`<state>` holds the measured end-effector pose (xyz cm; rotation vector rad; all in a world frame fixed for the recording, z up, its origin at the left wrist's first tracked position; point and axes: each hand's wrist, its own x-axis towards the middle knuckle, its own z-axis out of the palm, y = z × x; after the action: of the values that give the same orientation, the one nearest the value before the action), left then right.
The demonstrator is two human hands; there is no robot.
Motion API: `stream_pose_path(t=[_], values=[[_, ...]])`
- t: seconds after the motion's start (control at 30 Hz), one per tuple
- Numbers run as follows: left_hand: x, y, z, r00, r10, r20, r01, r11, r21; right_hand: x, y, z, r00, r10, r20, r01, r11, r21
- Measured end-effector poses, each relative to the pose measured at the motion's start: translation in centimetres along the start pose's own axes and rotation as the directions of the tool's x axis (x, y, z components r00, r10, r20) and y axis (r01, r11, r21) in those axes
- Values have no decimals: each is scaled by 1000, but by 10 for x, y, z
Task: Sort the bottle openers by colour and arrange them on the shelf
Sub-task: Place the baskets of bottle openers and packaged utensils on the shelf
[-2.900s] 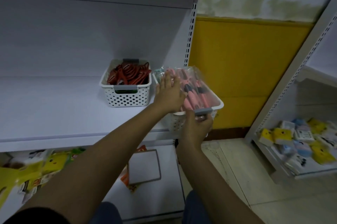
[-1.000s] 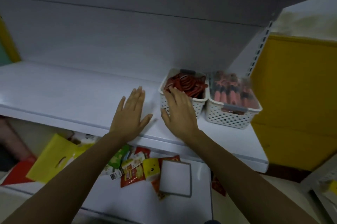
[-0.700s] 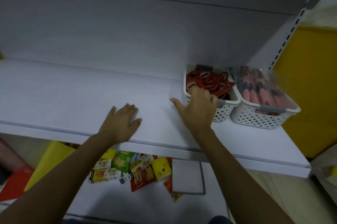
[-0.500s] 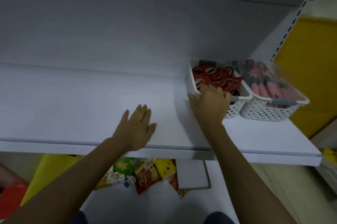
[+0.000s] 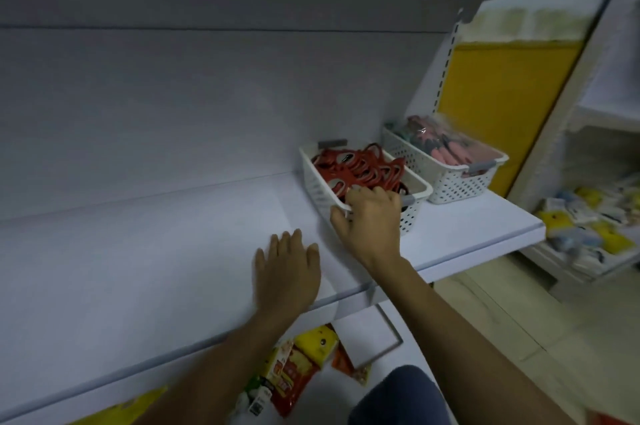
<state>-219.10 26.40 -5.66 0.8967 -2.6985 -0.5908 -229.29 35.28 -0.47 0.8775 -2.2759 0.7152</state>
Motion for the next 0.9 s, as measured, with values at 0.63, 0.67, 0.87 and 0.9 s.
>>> stream_pose_path(t=[0.63,0.67,0.87,0.9], values=[[81,14,-35,971,-42,237,233,406,-884,-16,-28,40,953,-179,-244,203,976,74],[80,13,-34,973,-43,227,225,402,-888,-18,-26,40,947,-192,-258,224,969,104],[75,19,-39,989,-94,112,139,376,-916,-30,-28,28,910,224,-349,-51,896,442],[74,20,-40,989,-107,104,136,366,-921,-29,-29,23,852,430,-298,-211,803,557]])
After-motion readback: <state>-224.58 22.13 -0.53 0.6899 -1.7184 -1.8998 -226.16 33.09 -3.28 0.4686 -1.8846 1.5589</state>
